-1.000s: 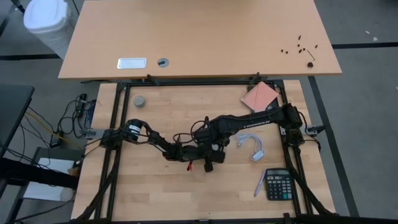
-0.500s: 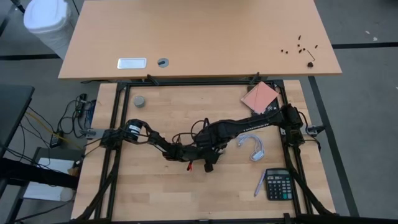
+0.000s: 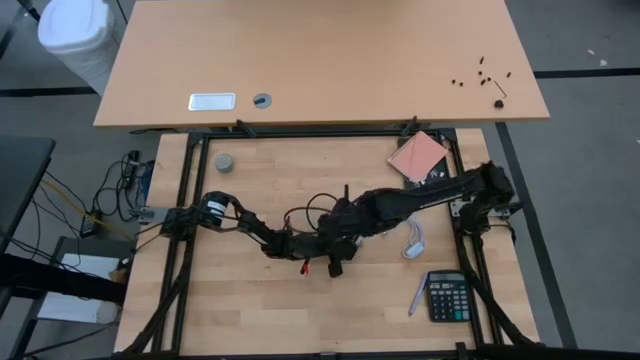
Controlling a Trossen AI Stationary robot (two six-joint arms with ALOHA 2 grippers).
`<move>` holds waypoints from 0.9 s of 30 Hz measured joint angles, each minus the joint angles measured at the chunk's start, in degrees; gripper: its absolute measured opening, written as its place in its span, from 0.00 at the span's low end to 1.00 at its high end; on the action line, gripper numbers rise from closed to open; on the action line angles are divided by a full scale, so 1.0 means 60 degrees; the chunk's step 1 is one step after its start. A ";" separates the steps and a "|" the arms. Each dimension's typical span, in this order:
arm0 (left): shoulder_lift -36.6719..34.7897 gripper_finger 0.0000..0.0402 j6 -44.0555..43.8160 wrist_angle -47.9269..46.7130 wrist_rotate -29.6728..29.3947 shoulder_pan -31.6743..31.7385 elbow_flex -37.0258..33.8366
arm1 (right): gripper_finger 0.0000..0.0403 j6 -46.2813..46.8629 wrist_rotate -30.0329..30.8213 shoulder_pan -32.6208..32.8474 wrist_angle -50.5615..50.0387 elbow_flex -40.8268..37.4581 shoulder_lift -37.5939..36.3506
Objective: Screw lightbulb
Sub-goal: Remove the white lightbulb from the golden lamp
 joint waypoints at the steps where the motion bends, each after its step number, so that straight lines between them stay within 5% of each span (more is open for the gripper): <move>1: 0.0000 0.47 -0.0003 -0.0003 0.0000 -0.0001 0.0000 | 0.96 0.0096 -0.0030 0.0014 0.0391 -0.0392 -0.0196; 7: 0.0000 0.47 -0.0004 -0.0039 -0.0003 -0.0001 0.0000 | 0.95 0.0557 0.0168 0.0326 0.2684 -0.2479 -0.1374; 18: 0.0000 0.47 -0.0004 -0.0032 -0.0003 -0.0001 0.0000 | 0.94 0.0978 0.4412 0.2580 0.4442 -0.4742 -0.2811; 23: 0.0000 0.47 -0.0004 -0.0004 -0.0006 0.0001 0.0000 | 0.93 0.1437 0.6272 0.3569 0.6959 -0.6396 -0.2462; 27: 0.0000 0.47 -0.0004 0.0002 -0.0025 0.0000 0.0000 | 0.93 0.1590 0.6823 0.3660 0.8922 -0.7486 -0.2045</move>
